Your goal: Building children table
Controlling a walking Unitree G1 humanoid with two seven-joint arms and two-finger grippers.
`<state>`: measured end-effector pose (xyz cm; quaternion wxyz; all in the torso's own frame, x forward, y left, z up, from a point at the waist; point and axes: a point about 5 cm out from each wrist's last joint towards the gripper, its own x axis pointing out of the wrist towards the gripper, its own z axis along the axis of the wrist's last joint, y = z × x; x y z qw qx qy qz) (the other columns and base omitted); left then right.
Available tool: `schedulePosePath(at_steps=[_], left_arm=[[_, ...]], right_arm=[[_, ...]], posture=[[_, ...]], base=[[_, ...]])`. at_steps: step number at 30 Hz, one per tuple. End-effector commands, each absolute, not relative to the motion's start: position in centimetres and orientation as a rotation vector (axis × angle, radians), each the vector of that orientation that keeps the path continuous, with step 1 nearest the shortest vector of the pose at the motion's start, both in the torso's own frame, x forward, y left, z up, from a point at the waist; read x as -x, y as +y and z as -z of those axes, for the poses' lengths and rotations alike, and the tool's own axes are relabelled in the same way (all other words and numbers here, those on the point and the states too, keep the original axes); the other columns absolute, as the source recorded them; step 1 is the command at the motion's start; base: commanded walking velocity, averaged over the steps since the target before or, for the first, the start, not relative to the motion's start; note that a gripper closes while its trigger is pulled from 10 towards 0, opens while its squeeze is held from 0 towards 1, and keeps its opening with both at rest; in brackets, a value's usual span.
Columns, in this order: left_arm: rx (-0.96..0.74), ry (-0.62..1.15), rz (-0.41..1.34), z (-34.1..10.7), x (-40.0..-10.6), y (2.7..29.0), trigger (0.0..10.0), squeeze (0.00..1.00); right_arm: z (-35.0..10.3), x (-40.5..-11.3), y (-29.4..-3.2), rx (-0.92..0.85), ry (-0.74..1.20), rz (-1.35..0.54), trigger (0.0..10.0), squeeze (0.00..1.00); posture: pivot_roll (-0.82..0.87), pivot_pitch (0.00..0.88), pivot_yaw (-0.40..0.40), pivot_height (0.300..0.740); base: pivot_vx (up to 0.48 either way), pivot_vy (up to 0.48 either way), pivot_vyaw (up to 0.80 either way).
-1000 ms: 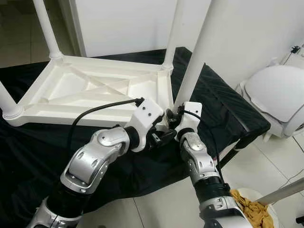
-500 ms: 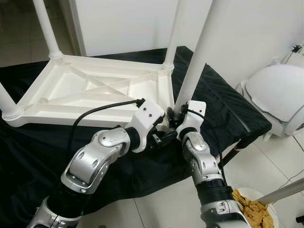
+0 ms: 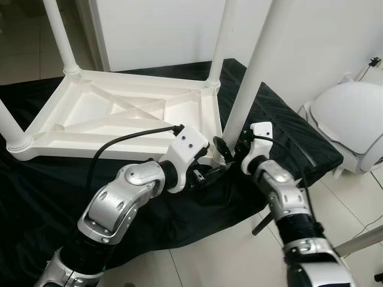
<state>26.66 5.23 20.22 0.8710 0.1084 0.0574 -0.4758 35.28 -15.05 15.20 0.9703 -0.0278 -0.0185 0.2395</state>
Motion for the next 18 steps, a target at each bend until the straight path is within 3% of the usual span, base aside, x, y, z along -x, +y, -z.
schedulePosePath(at_steps=[1,7,18], left_arm=[[-0.238,0.114,1.018,-20.4,-26.7,4.9,10.0,0.0],[-0.234,0.111,1.016,-20.6,-26.7,4.9,10.0,0.0],[-0.237,0.114,1.017,-20.7,-26.6,5.0,10.0,0.0]], right_arm=[[-15.2,-35.6,-15.5,0.076,-0.038,-0.558,10.0,0.0],[-15.7,-36.1,-14.9,0.106,-0.031,-0.711,10.0,0.0],[-15.6,-36.8,-14.1,0.157,0.012,-0.824,10.0,0.0]], posture=[[-0.07,0.008,-0.033,0.74],[-0.06,0.015,-0.034,0.74],[-0.04,0.021,-0.032,0.74]], base=[[0.0,0.0,0.0],[0.0,0.0,0.0],[0.0,0.0,0.0]])
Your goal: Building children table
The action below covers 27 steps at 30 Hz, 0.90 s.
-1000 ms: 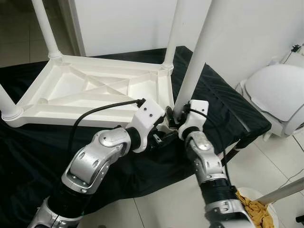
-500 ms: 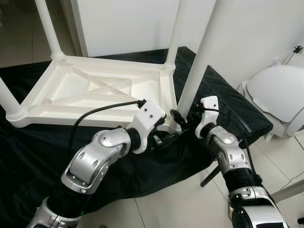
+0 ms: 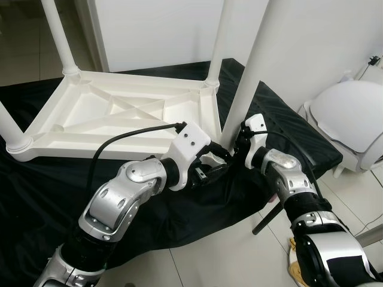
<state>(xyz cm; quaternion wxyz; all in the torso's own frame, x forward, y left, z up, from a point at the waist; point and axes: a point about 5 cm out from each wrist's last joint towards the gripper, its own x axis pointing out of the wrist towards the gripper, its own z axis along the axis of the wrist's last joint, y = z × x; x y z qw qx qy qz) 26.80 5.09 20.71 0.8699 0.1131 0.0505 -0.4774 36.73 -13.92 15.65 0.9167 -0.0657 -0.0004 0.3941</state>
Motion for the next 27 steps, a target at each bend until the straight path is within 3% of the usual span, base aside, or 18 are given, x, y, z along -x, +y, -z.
schedulePosePath(at_steps=[1,4,5,6,7,8,18,27], left_arm=[[-0.238,0.116,1.017,-20.7,-26.5,5.0,10.0,0.0],[-0.239,0.118,1.017,-20.6,-26.5,5.1,10.0,0.0],[-0.238,0.118,1.016,-20.7,-26.5,5.1,10.0,0.0],[-0.238,0.118,1.016,-20.7,-26.5,5.1,10.0,0.0],[-0.237,0.119,1.014,-20.7,-26.5,5.1,10.0,0.0],[-0.236,0.118,1.011,-20.7,-26.5,5.2,10.0,0.0],[-0.234,0.118,1.017,-20.7,-26.4,5.1,10.0,0.0],[-0.232,0.129,1.0,-20.4,-26.6,5.2,10.0,0.0]], right_arm=[[-15.4,-36.9,-14.0,0.16,0.021,-0.835,10.0,0.0],[-15.1,-37.0,-13.9,0.16,0.038,-0.843,9.9,0.0],[-14.8,-37.0,-13.8,0.158,0.051,-0.852,8.3,0.0],[-14.8,-37.0,-13.8,0.158,0.051,-0.852,8.3,0.0],[-14.6,-36.9,-13.7,0.157,0.058,-0.858,3.4,0.0],[-14.2,-36.8,-13.8,0.144,0.073,-0.862,0.0,0.0],[-13.4,-36.4,-14.3,0.097,0.081,-0.857,0.0,0.0],[-12.3,-36.0,-14.1,0.004,0.065,-0.708,0.0,0.0]], posture=[[-0.04,0.023,-0.033,0.74],[-0.04,0.024,-0.034,0.74],[-0.04,0.024,-0.035,0.74],[-0.04,0.024,-0.035,0.74],[-0.03,0.024,-0.037,0.74],[-0.04,0.024,-0.038,0.74],[-0.04,0.026,-0.041,0.74],[-0.05,0.031,-0.045,0.74]], base=[[0.0,0.0,0.0],[0.0,0.0,0.0],[0.0,0.0,0.0],[0.0,0.0,0.0],[0.0,0.0,0.0],[0.0,0.0,0.0],[0.0,0.0,0.0],[0.0,0.0,0.0]])
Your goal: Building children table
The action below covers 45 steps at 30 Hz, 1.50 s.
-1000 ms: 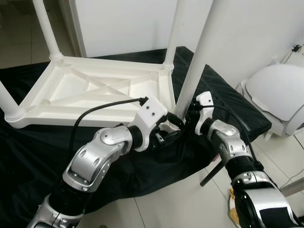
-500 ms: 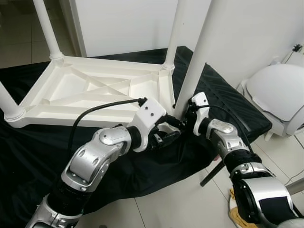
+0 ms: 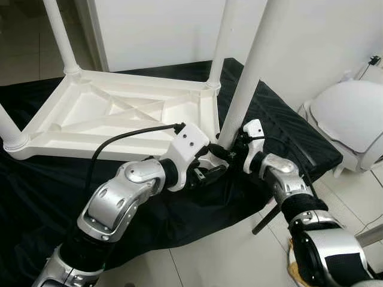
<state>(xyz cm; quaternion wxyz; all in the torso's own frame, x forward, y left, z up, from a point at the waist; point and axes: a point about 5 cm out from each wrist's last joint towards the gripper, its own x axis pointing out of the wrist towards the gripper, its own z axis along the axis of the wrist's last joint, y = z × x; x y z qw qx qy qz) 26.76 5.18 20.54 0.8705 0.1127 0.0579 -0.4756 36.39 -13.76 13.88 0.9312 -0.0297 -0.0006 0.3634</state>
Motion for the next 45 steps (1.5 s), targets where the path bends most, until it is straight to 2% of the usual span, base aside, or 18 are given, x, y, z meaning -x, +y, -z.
schedulePosePath(at_steps=[1,10,12,20,22,25,35,36,37,38,45], left_arm=[[-0.233,0.133,0.996,-20.3,-26.5,5.2,10.0,0.0],[-0.261,0.148,0.996,-19.8,-26.4,5.4,10.0,0.0],[-0.261,0.148,0.996,-19.8,-26.4,5.4,10.0,0.0],[-0.258,0.15,1.009,-19.7,-26.2,5.1,10.0,0.0],[-0.256,0.152,1.017,-19.6,-26.1,4.9,10.0,0.0],[-0.25,0.151,1.021,-19.6,-26.0,4.8,10.0,0.0],[-0.251,0.15,1.02,-19.6,-26.0,4.7,10.0,0.0],[-0.251,0.149,1.02,-19.6,-26.0,4.7,10.0,0.0],[-0.251,0.149,1.019,-19.5,-26.0,4.7,10.0,0.0],[-0.251,0.149,1.02,-19.6,-26.0,4.7,10.0,0.0],[-0.25,0.147,1.019,-19.6,-26.0,4.7,10.0,0.0]], right_arm=[[-12.1,-35.8,-13.9,-0.007,0.055,-0.681,0.0,0.0],[-11.0,-35.1,-13.4,-0.107,0.062,-0.408,0.0,0.0],[-11.0,-35.1,-13.4,-0.107,0.062,-0.408,0.0,0.0],[-10.1,-34.1,-11.7,-0.098,0.111,-0.107,0.0,0.0],[-10.2,-33.4,-10.3,-0.12,0.122,-0.029,0.0,0.0],[-10.5,-32.9,-8.4,-0.125,0.116,-0.11,0.0,0.0],[-10.8,-32.6,-8.2,-0.145,0.122,-0.151,0.0,0.0],[-10.9,-32.6,-8.1,-0.146,0.121,-0.155,10.0,0.0],[-11.0,-32.5,-8.3,-0.143,0.12,-0.143,10.0,0.77],[-11.2,-32.5,-8.5,-0.144,0.113,-0.141,10.0,1.0],[-11.9,-32.7,-9.9,-0.141,0.092,-0.179,10.0,1.0]], posture=[[-0.05,0.035,-0.046,0.74],[-0.05,0.039,-0.048,0.74],[-0.05,0.039,-0.048,0.74],[-0.06,0.03,-0.051,0.74],[-0.06,0.029,-0.052,0.74],[-0.06,0.028,-0.055,0.74],[-0.05,0.023,-0.061,0.74],[-0.06,0.018,-0.063,0.74],[-0.06,0.02,-0.061,0.74],[-0.06,0.019,-0.062,0.74],[-0.06,0.02,-0.062,0.74]], base=[[0.0,0.0,0.0],[0.0,0.0,0.0],[0.0,0.0,0.0],[0.0,0.0,0.0],[0.0,0.0,0.0],[0.0,0.0,0.0],[0.0,0.0,0.0],[0.0,0.0,0.0],[0.0,0.0,0.0],[0.0,0.0,0.0],[0.0,0.0,0.0]])
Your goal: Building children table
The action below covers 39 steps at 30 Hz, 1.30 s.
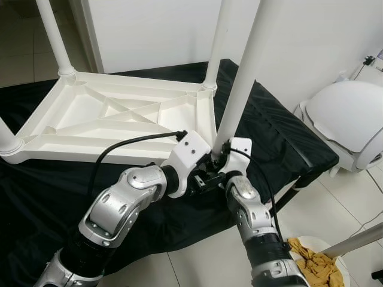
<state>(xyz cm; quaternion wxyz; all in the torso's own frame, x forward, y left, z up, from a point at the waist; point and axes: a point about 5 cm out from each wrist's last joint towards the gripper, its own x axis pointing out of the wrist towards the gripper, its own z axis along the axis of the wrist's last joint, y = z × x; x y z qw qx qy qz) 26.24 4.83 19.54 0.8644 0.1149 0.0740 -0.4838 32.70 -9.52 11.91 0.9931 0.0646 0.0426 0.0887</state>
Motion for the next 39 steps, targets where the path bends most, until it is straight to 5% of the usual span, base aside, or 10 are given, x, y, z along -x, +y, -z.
schedulePosePath(at_steps=[1,3,4,5,6,22,38,39], left_arm=[[-0.251,0.147,1.019,-19.6,-26.0,4.7,10.0,0.0],[-0.252,0.146,1.018,-19.6,-26.0,4.7,10.0,0.0],[-0.252,0.146,1.018,-19.6,-26.1,4.7,10.0,0.0],[-0.252,0.146,1.018,-19.6,-26.1,4.7,10.0,0.0],[-0.252,0.146,1.017,-19.6,-26.1,4.7,10.0,0.0],[-0.258,0.14,1.007,-20.0,-26.5,5.1,10.0,0.0],[-0.258,0.131,0.994,-20.4,-26.5,5.3,10.0,0.0],[-0.257,0.131,0.993,-20.4,-26.5,5.3,10.0,0.0]], right_arm=[[-11.9,-32.8,-10.3,-0.123,0.087,-0.199,10.0,1.0],[-12.0,-32.9,-10.6,-0.111,0.084,-0.216,10.0,1.0],[-12.1,-33.0,-11.2,-0.093,0.081,-0.261,10.0,0.14],[-12.1,-33.0,-11.2,-0.093,0.081,-0.261,10.0,0.14],[-12.3,-33.0,-11.6,-0.073,0.074,-0.293,10.0,0.0],[-15.0,-34.7,-15.0,0.109,-0.012,-0.628,10.0,0.0],[-14.3,-35.1,-15.1,0.178,0.05,-0.912,10.0,0.0],[-14.3,-35.1,-15.0,0.183,0.048,-0.919,8.9,0.0]], posture=[[-0.06,0.019,-0.061,0.74],[-0.06,0.019,-0.061,0.74],[-0.06,0.019,-0.06,0.74],[-0.06,0.019,-0.06,0.74],[-0.06,0.019,-0.059,0.74],[-0.06,0.025,-0.039,0.74],[-0.04,0.026,-0.036,0.74],[-0.04,0.024,-0.034,0.74]], base=[[0.0,0.0,0.0],[0.0,0.0,0.0],[0.0,0.0,0.0],[0.0,0.0,0.0],[0.0,0.0,0.0],[0.0,0.0,0.0],[0.0,0.0,0.0],[0.0,0.0,0.0]])
